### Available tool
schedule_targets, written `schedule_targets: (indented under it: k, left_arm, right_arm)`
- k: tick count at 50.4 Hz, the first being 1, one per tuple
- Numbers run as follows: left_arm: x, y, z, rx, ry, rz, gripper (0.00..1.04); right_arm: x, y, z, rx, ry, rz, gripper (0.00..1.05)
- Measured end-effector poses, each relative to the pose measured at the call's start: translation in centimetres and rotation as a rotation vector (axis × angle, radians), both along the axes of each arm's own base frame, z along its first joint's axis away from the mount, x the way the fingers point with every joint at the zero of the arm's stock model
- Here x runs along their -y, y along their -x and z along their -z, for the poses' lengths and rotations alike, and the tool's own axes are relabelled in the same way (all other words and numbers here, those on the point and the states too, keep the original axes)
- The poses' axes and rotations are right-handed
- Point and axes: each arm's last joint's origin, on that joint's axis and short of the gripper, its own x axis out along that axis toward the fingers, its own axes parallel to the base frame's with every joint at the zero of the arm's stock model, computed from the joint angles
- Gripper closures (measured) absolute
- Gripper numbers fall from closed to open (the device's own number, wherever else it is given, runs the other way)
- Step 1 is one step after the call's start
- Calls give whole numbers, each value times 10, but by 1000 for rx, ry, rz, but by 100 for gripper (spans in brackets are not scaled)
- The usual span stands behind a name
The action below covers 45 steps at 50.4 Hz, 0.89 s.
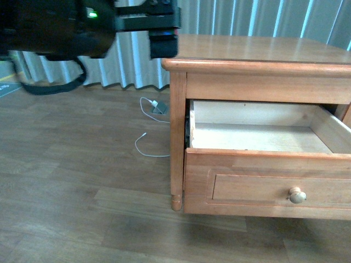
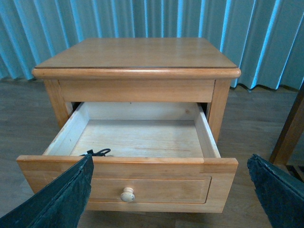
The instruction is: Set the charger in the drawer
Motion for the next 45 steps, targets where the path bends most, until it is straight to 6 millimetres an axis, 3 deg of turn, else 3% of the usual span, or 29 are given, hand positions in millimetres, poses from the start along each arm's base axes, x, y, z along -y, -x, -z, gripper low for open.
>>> schedule_targets:
  k: [7,25,34,45]
  left_arm:
    - [-47,72,-4,21,5,-47,6]
    - [-115,180,31,-16,48,-187,6]
    - [-130,215,45,14,91,-225,6]
    - [-135,217,54,16,122,-257,6]
  right_arm:
    - [0,0,0,0,0,0,8]
    - [0,0,0,0,0,0,8]
    - [0,0,0,0,0,0,8]
    - [0,0,0,0,0,0,8]
